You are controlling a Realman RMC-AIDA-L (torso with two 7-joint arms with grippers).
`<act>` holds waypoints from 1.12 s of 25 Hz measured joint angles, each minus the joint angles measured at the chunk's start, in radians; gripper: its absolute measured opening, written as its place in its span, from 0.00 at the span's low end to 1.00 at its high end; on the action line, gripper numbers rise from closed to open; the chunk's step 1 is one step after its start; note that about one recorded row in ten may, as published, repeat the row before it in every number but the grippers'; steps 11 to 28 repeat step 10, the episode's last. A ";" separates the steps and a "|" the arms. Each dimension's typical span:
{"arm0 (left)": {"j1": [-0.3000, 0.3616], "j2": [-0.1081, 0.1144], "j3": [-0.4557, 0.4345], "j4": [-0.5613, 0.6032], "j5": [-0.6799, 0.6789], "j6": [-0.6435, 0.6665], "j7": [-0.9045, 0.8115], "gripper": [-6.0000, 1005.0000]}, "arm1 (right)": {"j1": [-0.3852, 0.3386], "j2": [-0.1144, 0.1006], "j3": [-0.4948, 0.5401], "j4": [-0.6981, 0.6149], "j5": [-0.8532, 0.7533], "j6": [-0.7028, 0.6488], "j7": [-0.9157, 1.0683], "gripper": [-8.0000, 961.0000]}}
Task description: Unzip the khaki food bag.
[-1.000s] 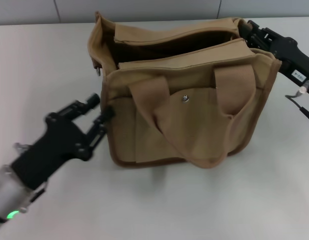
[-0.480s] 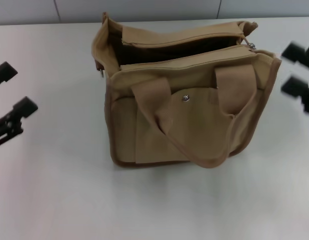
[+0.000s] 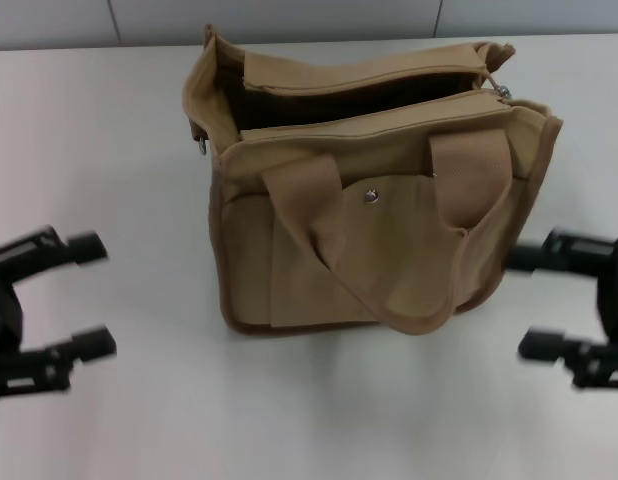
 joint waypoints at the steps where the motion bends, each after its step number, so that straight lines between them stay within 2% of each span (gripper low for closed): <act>1: -0.004 0.003 0.025 0.003 0.000 0.001 -0.010 0.86 | 0.006 0.000 -0.003 0.001 -0.025 0.008 0.000 0.76; 5: -0.022 0.007 0.107 0.017 0.000 0.002 -0.063 0.86 | 0.020 0.015 -0.006 0.002 -0.097 0.045 0.000 0.76; 8: -0.028 0.007 0.131 0.023 0.000 0.002 -0.087 0.86 | 0.021 0.023 -0.010 -0.002 -0.101 0.056 -0.001 0.76; 28: -0.031 0.005 0.134 0.023 0.000 0.002 -0.091 0.86 | 0.023 0.023 -0.015 0.000 -0.101 0.061 -0.006 0.76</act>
